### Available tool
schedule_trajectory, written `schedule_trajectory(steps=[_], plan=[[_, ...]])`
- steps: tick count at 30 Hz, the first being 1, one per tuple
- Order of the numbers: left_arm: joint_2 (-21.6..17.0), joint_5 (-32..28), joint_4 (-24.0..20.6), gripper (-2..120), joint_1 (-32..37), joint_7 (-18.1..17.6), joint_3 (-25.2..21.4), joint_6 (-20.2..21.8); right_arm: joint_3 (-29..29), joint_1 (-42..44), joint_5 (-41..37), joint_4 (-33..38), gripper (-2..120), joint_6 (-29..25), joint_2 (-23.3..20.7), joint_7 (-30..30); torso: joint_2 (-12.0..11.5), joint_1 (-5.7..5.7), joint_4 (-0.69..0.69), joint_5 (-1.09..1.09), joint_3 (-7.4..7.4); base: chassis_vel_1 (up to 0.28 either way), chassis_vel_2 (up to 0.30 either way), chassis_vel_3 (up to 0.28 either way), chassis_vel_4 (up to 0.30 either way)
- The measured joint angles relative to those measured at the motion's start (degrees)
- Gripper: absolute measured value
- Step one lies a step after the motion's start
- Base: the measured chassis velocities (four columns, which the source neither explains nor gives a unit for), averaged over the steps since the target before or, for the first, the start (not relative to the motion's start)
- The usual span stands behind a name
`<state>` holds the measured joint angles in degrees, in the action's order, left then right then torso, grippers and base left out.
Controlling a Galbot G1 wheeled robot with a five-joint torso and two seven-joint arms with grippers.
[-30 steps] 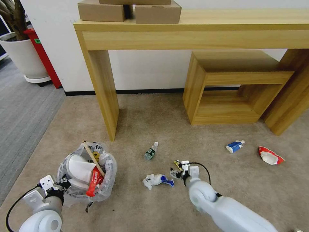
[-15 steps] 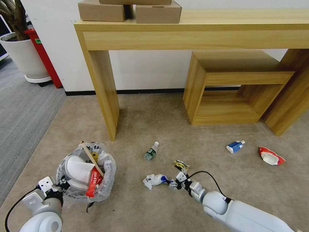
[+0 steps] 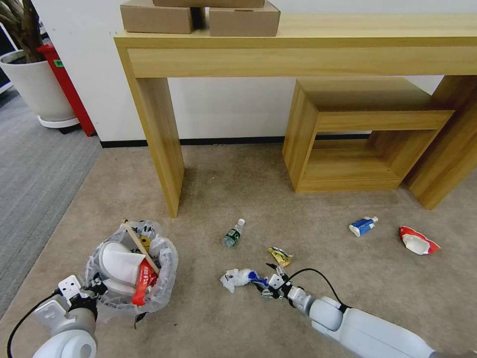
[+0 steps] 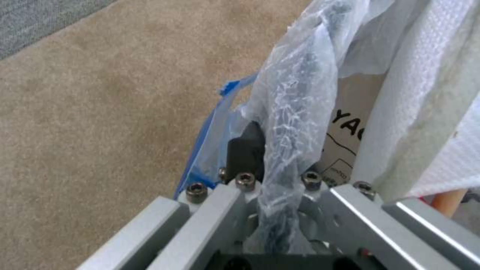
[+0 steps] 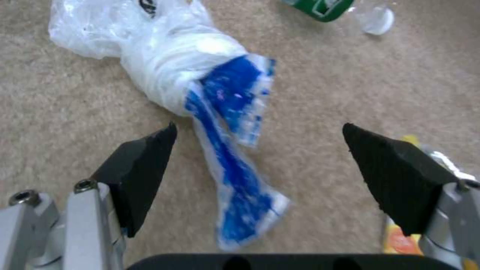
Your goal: Pick up the trash bin and place the garbage on the floor into it.
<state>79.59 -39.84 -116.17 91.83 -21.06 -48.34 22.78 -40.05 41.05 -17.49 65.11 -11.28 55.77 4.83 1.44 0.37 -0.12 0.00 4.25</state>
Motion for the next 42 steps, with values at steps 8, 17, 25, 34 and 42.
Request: schedule_trajectory(steps=[8,17,25,34,42], plan=[[0.28,0.14,0.34,0,-0.19,0.16,0.14,-0.11,-0.70,-0.77,0.04,-3.92,83,-0.82,3.78,0.06,0.00,0.00,0.00,0.00,0.00,0.000,0.000,0.000,0.000],[0.72,0.37,0.32,0,-0.02,0.37,0.26,-0.49,-1.08,-1.80,0.07,-8.60,69,-1.30,9.83,0.92,0.00,0.00,0.00,0.00,0.00,0.000,0.000,0.000,0.000],[0.92,0.71,0.03,0,0.21,0.46,0.47,-0.58,-0.53,-1.29,0.25,-10.40,44,-1.36,12.11,2.37,0.00,0.00,0.00,0.00,0.00,0.000,0.000,0.000,0.000],[1.09,1.00,0.20,0,0.09,0.53,0.74,-0.70,0.61,-0.48,0.56,-10.33,10,-1.84,11.67,2.99,0.00,0.00,0.00,0.00,0.00,0.000,0.000,0.000,0.000],[0.57,0.84,0.22,0,0.00,0.53,0.83,-0.69,3.36,1.10,-1.91,-6.82,0,-3.38,8.62,3.08,0.00,0.00,0.00,0.02,0.00,0.000,0.000,0.000,0.000]])
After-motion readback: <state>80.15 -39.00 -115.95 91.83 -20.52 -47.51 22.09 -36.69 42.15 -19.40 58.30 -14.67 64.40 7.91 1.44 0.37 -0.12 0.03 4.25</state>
